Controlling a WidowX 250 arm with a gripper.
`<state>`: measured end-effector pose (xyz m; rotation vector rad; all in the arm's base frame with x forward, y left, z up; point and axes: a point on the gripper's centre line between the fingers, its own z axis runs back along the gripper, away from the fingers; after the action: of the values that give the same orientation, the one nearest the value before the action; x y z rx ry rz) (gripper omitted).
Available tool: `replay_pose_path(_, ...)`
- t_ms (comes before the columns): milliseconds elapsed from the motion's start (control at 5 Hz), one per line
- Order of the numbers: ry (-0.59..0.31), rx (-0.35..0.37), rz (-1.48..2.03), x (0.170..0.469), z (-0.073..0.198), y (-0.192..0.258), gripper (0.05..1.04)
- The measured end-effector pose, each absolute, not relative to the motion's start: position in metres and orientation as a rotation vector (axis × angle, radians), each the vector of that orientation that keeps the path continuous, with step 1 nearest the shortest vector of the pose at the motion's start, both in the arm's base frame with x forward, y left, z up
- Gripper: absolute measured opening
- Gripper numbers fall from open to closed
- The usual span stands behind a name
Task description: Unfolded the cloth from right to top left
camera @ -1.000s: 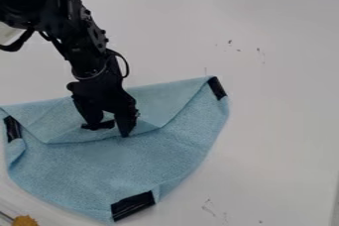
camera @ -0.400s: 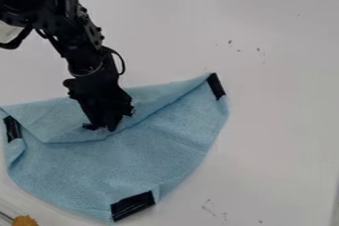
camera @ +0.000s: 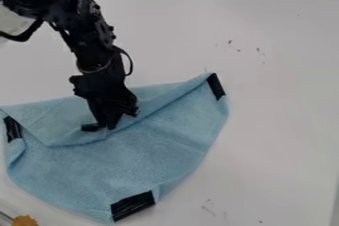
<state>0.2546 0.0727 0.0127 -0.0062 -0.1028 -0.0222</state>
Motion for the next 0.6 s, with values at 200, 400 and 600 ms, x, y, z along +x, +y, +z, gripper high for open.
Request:
replay_pose_path(200,-0.110,0.074,-0.113,0.290,0.042,0.078,0.057)
replay_pose_path(400,-0.103,0.083,-0.203,0.331,0.045,0.093,0.053)
replay_pose_path(600,-0.122,0.056,-0.270,0.367,0.028,0.123,0.053)
